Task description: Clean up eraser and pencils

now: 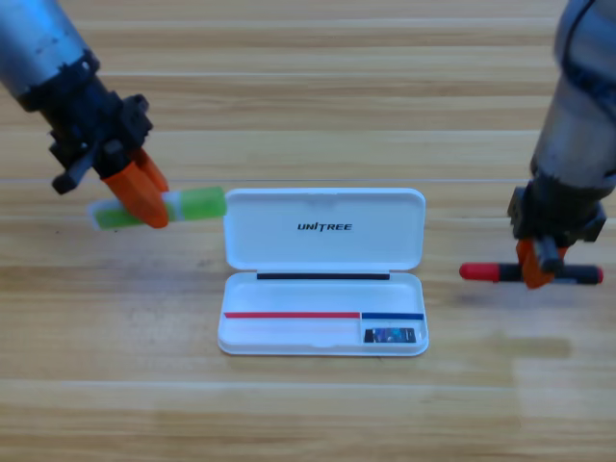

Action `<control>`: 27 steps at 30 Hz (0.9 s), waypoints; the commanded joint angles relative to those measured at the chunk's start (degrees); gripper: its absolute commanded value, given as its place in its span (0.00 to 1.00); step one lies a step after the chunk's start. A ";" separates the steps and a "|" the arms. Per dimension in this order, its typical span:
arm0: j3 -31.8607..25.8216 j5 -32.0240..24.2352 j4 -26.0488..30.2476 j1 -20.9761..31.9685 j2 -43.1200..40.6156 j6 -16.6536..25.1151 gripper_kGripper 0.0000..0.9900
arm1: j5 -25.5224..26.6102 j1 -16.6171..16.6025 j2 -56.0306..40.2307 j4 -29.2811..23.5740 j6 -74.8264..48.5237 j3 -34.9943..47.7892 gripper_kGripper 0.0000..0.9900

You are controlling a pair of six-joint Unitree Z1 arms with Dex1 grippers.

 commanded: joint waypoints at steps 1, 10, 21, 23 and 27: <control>1.28 0.48 1.57 3.26 -1.54 1.97 0.00 | 0.91 4.34 -7.20 2.30 1.24 2.08 0.00; -0.48 -1.98 1.74 0.80 0.57 -0.49 0.00 | 1.09 5.40 -8.52 2.65 2.12 3.13 0.00; -7.16 -3.39 0.07 -9.13 11.73 -4.71 0.00 | 1.00 5.40 -9.49 2.74 2.12 4.01 0.00; -8.04 -3.39 -0.54 -10.10 13.67 -4.88 0.00 | 1.00 5.40 -9.58 2.65 2.12 4.28 0.00; -9.01 -3.03 -2.13 -11.33 16.48 -5.41 0.00 | 1.00 5.40 -9.58 2.65 2.12 4.54 0.00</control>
